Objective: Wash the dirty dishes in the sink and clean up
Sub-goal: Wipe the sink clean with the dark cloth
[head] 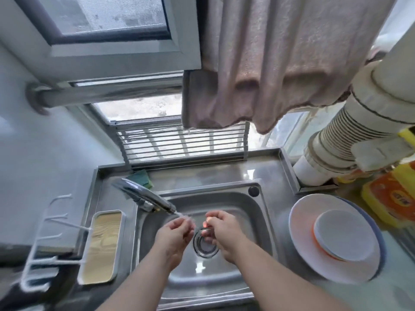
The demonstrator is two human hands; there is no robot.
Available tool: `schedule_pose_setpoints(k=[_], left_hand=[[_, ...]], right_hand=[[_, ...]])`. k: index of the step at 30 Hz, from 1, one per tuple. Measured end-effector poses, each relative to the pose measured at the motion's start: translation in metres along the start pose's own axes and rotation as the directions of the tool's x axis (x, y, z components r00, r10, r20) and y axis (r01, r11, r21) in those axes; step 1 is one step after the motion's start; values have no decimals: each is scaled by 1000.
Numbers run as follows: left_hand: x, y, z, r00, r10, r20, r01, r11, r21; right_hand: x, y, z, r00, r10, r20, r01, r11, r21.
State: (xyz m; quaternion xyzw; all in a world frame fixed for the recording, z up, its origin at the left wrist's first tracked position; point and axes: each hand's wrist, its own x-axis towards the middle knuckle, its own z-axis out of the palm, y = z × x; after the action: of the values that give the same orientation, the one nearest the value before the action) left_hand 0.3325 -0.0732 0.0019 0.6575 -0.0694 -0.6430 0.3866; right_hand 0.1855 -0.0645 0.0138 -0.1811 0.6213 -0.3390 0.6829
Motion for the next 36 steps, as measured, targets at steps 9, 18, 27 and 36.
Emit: schedule_pose_setpoints(k=[9, 18, 27, 36], left_hand=[[23, 13, -15, 987, 21, 162, -67, 957, 283], [30, 6, -21, 973, 48, 228, -134, 917, 377], [43, 18, -55, 985, 63, 158, -123, 905, 406], [26, 18, -13, 970, 71, 233, -166, 893, 418]], right_hand=[[21, 14, 42, 993, 71, -90, -56, 986, 156], [28, 12, 49, 984, 27, -179, 10, 980, 200], [33, 12, 71, 997, 18, -74, -5, 985, 174], [28, 13, 25, 979, 36, -201, -5, 988, 153]])
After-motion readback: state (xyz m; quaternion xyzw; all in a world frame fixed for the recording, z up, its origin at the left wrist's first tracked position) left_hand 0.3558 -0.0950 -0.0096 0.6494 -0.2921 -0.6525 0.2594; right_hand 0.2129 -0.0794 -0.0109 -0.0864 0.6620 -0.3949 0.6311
